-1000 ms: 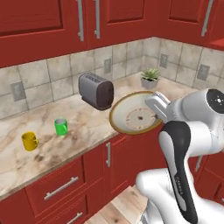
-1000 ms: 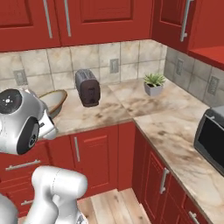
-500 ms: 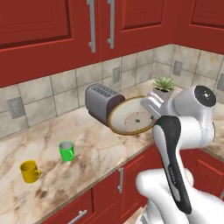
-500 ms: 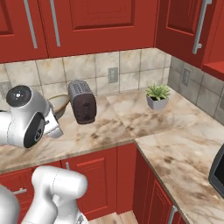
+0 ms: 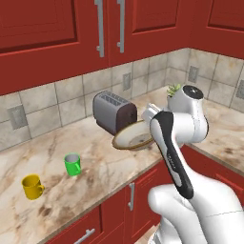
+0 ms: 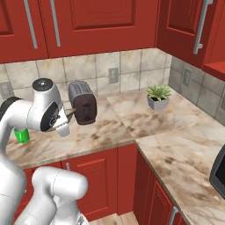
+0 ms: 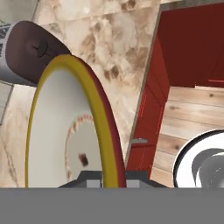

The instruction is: Clear the mugs and bowl far away from the sink.

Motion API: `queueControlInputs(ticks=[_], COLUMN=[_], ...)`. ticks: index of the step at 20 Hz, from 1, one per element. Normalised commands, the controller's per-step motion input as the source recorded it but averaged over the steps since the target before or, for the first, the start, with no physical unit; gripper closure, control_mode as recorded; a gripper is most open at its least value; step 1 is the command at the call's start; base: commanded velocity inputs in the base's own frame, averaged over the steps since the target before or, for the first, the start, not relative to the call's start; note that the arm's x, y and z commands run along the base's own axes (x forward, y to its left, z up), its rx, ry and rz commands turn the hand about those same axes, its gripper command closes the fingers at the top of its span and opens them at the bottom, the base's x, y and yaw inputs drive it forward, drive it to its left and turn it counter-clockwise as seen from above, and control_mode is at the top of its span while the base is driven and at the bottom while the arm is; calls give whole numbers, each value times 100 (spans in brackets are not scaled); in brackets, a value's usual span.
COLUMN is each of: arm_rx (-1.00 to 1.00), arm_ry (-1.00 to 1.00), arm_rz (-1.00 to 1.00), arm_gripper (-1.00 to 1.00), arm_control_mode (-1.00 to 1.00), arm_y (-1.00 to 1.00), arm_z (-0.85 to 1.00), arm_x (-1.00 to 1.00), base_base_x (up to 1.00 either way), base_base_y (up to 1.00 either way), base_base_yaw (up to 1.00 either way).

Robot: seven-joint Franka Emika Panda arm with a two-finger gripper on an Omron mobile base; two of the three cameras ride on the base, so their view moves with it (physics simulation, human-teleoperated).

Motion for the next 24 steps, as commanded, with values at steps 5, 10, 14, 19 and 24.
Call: queueControlInputs(ticks=[5,10,14,19,24], arm_rx=[0,0,0,5,18], arm_ry=[5,-5,-13,-18,-6], arm_rz=[0,0,-1,-1,0], arm_gripper=[100,100,100,100,100], arm_control_mode=[-100,-100,-100,-100,-100], arm_y=[30,26,13,11,9], arm_z=[-64,-42,-42,-39,-24], arm_x=[34,55,55,43,5], base_base_x=[0,0,0,0,0], base_base_y=[0,0,0,0,0], base_base_yaw=[0,0,0,0,0])
